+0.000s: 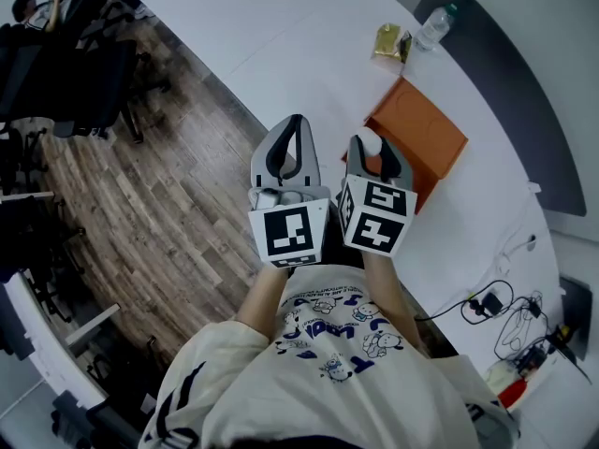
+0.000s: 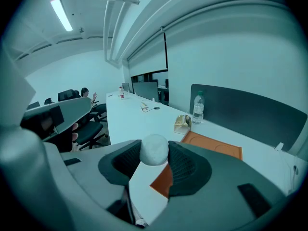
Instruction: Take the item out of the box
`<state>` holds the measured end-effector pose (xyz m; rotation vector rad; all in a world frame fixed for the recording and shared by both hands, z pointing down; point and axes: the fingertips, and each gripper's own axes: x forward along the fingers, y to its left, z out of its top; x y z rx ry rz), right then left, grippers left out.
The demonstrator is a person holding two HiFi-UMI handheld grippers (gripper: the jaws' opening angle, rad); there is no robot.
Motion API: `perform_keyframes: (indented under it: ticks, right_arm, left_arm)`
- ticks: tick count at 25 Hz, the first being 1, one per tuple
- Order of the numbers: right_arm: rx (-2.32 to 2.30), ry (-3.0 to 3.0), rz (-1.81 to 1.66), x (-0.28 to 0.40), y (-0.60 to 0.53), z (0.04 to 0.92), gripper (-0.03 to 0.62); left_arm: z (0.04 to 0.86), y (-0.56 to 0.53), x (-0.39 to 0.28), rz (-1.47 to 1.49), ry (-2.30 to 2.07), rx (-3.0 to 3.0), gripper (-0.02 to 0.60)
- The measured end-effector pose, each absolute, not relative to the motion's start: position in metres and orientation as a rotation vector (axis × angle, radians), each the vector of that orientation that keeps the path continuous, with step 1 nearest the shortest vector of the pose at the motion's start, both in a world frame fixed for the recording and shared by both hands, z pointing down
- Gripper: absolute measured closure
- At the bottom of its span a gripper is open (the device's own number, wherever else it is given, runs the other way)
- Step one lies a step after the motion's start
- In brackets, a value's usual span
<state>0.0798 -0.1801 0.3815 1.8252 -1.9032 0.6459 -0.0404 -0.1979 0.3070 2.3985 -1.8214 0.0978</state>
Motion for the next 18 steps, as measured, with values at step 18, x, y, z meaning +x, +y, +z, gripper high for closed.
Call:
perform_keyframes:
  ticks: [18]
  right_arm:
    - [1.874,-1.969,0.552,0.062,-0.182,0.342,0.411]
  left_arm:
    - [0.283,-0.193,-0.055,0.032,-1.836,2.442,0.563]
